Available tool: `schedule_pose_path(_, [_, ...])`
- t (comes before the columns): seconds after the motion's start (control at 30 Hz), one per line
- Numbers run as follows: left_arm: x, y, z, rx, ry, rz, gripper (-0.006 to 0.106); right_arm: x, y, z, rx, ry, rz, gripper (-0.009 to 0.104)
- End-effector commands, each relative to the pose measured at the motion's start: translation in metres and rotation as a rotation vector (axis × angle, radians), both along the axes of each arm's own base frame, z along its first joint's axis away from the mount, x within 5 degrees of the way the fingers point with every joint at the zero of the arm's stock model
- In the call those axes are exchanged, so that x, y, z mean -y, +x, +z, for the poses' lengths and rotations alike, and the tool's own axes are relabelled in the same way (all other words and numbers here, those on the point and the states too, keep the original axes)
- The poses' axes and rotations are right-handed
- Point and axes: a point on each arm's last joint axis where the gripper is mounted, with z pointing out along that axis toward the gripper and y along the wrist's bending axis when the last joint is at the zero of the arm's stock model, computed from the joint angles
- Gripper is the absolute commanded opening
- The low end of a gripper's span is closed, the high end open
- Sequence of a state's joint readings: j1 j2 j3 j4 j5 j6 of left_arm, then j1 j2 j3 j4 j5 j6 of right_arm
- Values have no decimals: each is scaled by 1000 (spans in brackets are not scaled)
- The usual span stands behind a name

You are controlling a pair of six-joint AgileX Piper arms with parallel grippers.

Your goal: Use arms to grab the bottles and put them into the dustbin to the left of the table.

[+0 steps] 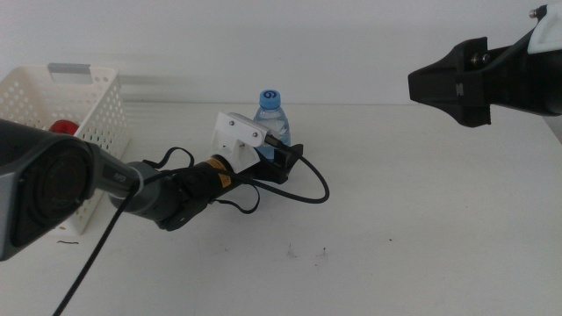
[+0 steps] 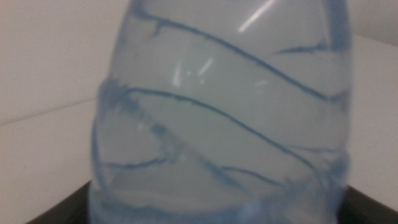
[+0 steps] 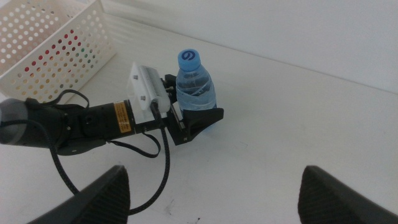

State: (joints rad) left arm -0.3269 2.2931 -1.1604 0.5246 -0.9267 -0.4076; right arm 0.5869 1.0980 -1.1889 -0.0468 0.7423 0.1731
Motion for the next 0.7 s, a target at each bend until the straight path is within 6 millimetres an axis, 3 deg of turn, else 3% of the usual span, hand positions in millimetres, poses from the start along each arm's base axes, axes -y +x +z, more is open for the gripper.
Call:
schedule_pose_path(0.0, [4,4,-1,-9,-13,6,94,0,-2,4,23,3,10,90])
schedule_pose_path(0.13, [6,7,-2,-13,-19,16,94,0,-2,4,23,3,10,90])
schedule_pose_path(0.23, [3,9,-3,-23,-21,59,87,0,-2,4,23,3,10,90])
schedule_pose_path(0.3, [3,9,-2,-9,-11,63,73,0,-2,4,23,3,10,90])
schedule_pose_path(0.4, [5,7,3,-11,11,24,38,0,-2,4,23,3,10,90])
schedule_pose_path(0.53, [3,0,39,-118,47,-18,-2,0,-2,4,23,3,10,90])
schedule_pose_path(0.67, [-14,-6,100,-214,109,149,-2,0,-2,4,23,3,10,90])
